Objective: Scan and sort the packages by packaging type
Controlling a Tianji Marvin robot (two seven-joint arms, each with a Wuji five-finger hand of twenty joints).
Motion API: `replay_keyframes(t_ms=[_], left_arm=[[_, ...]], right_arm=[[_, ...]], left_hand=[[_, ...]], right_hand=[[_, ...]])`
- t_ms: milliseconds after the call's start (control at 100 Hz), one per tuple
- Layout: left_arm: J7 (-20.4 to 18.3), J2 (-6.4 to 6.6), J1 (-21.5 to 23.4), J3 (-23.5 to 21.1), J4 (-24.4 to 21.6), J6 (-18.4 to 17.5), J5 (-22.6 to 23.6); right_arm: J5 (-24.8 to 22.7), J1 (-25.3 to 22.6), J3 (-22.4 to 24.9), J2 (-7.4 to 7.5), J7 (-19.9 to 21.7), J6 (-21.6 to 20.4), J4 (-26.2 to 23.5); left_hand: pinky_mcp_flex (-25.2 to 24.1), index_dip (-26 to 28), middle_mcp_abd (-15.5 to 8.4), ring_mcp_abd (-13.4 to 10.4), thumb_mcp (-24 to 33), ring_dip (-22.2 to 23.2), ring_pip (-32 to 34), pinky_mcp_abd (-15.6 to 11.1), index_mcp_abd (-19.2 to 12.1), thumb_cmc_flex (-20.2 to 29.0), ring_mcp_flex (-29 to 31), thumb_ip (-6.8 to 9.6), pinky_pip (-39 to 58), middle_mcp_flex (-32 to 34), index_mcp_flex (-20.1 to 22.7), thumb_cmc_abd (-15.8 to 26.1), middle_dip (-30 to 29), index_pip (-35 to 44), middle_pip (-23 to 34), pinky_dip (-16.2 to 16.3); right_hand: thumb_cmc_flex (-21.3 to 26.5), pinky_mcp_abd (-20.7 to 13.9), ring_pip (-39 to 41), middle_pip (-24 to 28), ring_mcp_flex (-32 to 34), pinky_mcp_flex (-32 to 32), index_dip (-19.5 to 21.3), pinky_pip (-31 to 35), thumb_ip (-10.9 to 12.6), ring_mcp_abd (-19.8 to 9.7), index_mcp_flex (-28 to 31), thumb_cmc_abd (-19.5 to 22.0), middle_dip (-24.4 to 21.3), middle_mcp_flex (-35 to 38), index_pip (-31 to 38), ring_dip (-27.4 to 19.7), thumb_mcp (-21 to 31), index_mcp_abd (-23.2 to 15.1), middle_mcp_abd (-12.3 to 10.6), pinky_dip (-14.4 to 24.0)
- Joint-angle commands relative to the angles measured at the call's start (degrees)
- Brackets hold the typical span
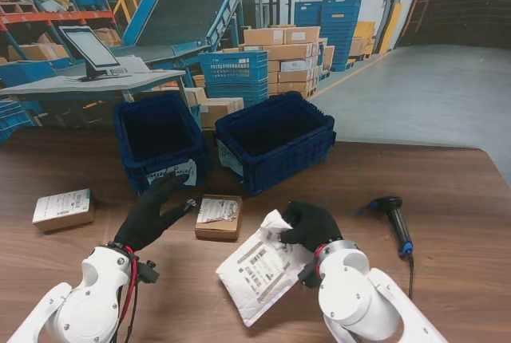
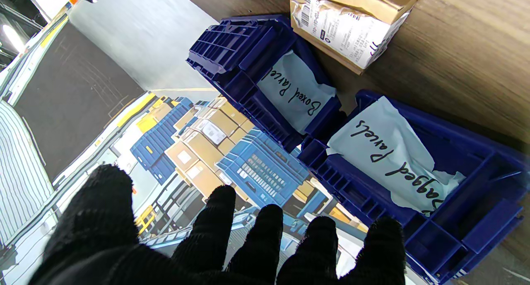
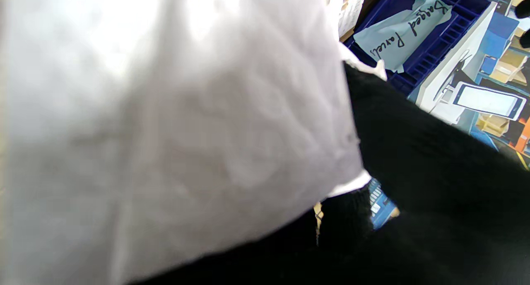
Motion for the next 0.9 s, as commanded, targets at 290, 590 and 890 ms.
replay_keyframes(t_ms=[290,590,890], left_arm=[[-0.9,-0.18,0.6,-0.2,-1.0,0.3,-0.1],[-0.8,-0.21,0.7,-0.4,-1.1,0.4,-0.1],[-0.8,-0.18,0.7,-0.3,-1.1,0.2,0.1]], right_arm=[[4.9,5.2,-3.9,-3.18,-2.4,0.1,6.3],[7.8,6.9,-5.7,-4.11,-3.6,-0.9,10.0],[9.0,7.7,-6.5,-4.11,-2.9,-2.8,13.4]], left_hand=[[-0.5,0.6,0.3,0.7,-1.6,0.2,0.3,0.4,-0.3,-0.5,-0.5,1.59,1.6,-0.1,0.0,0.3,0.2,-0.1,-0.5,-0.3],[-0.5,0.6,0.4,0.7,-1.6,0.2,0.2,0.5,-0.2,-0.5,-0.6,1.61,1.7,-0.1,0.0,0.3,0.2,-0.1,-0.6,-0.3],[-0.5,0.6,0.2,0.8,-1.6,0.2,0.3,0.5,-0.3,-0.5,-0.4,1.61,1.7,0.0,0.0,0.2,0.2,-0.1,-0.5,-0.3]], right_hand=[[3.1,-0.3,0.3,0.1,1.7,0.8,0.9,2.2,1.5,-0.7,1.7,-0.3,-0.2,0.4,-0.1,-0.3,1.9,-0.3,0.6,0.5],[3.1,-0.3,0.4,0.3,1.5,0.7,1.1,2.3,1.4,-0.8,1.7,-0.3,-0.1,0.3,-0.2,-0.4,1.9,-0.2,0.6,0.3],[3.1,-0.3,0.4,0.3,1.4,0.6,1.1,2.3,1.4,-0.7,1.7,-0.5,-0.2,0.2,-0.2,-0.5,2.1,-0.1,0.6,0.2]])
